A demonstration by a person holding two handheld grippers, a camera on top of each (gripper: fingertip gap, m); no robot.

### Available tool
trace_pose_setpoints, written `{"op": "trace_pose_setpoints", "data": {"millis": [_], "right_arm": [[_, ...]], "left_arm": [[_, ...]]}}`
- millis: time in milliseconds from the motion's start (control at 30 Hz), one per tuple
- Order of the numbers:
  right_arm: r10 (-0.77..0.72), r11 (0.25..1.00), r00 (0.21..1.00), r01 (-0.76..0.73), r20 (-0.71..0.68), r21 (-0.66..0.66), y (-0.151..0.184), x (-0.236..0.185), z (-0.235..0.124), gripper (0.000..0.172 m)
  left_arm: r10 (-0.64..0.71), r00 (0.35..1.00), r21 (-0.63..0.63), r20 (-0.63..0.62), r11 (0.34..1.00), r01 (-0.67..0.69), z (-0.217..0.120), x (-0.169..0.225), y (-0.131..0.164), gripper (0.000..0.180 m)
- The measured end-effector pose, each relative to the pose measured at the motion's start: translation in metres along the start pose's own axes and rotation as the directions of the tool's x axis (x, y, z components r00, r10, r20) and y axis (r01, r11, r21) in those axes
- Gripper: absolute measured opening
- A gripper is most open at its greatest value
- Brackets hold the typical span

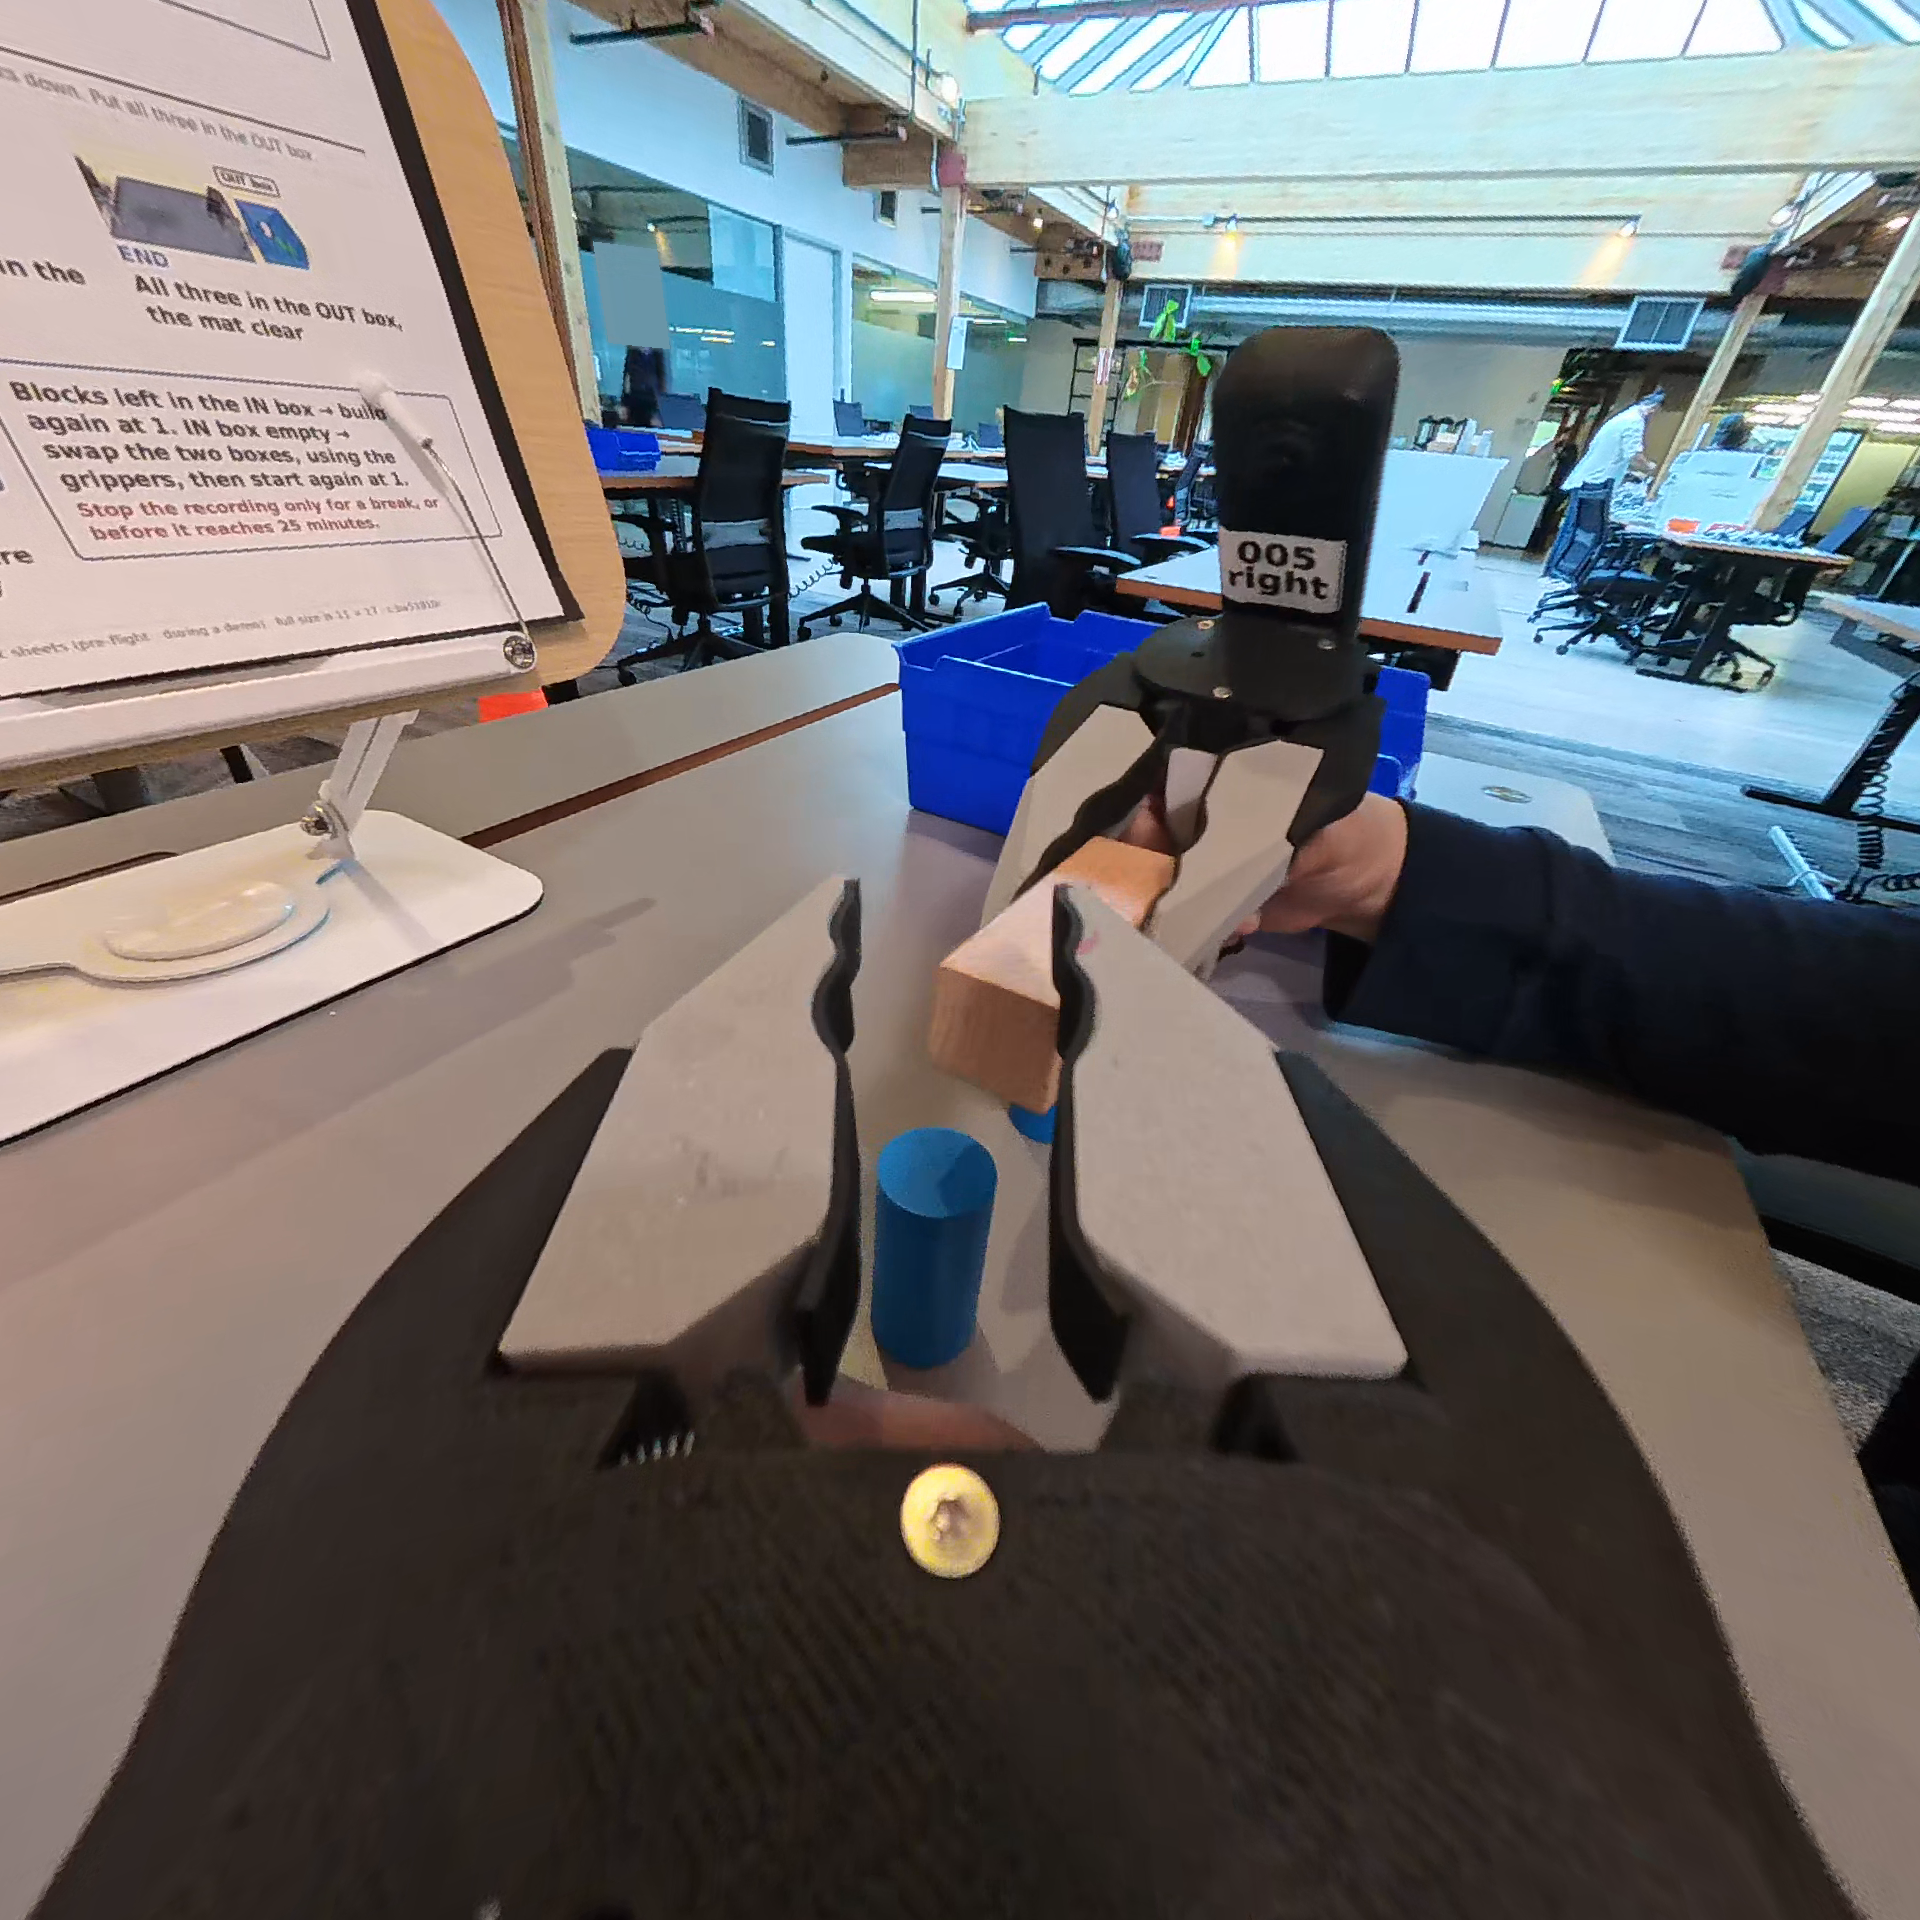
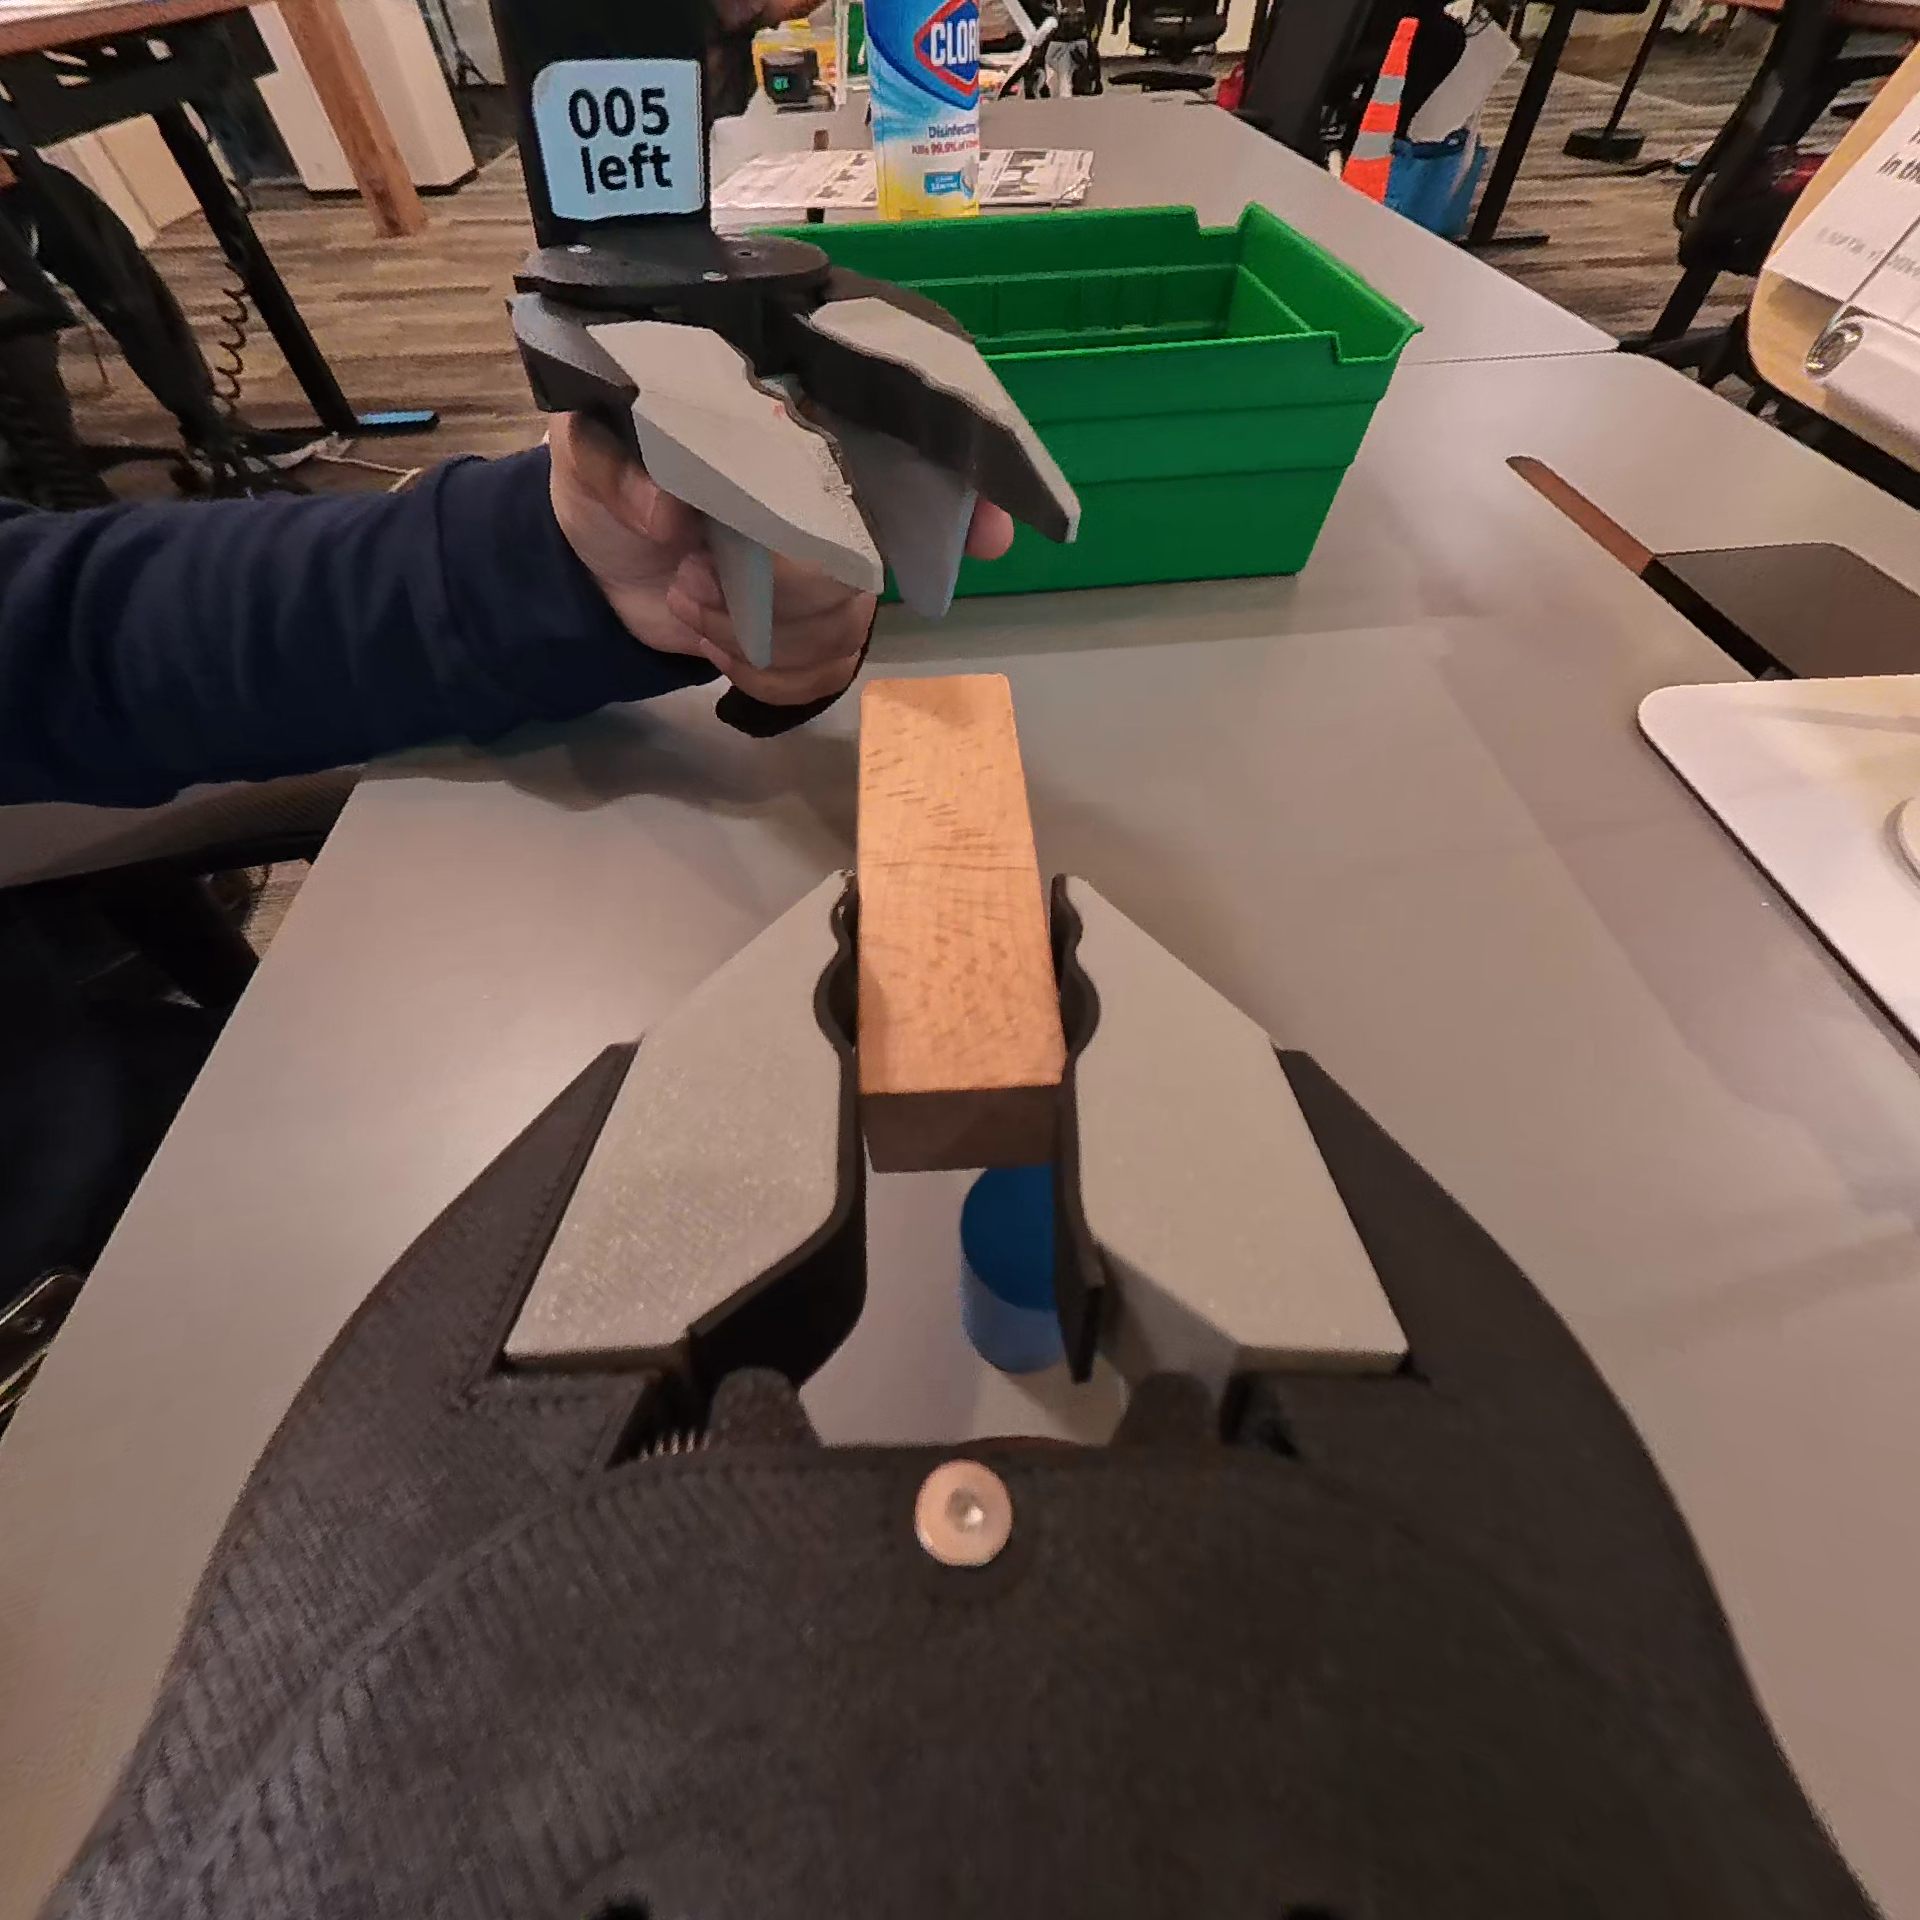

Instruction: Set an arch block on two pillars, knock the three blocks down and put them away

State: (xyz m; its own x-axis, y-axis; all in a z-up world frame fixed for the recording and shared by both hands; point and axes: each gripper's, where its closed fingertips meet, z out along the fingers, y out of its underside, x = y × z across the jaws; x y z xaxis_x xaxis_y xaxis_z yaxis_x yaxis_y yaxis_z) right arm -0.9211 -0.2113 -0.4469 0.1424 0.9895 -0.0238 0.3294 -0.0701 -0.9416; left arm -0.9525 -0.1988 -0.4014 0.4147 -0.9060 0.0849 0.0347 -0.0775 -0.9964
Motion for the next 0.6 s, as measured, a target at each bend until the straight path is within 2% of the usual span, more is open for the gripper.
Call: {"op": "trace_pose_setpoints", "data": {"millis": [600], "right_arm": [[-0.017, 0.998, 0.999, 0.014, -0.045, -0.068, 0.015, 0.008, 0.011, 0.034]], "left_arm": [[-0.015, 1.0, -0.014, -0.013, 1.0, 0.014, 0.002, 0.001, 0.004, 0.033]]}}
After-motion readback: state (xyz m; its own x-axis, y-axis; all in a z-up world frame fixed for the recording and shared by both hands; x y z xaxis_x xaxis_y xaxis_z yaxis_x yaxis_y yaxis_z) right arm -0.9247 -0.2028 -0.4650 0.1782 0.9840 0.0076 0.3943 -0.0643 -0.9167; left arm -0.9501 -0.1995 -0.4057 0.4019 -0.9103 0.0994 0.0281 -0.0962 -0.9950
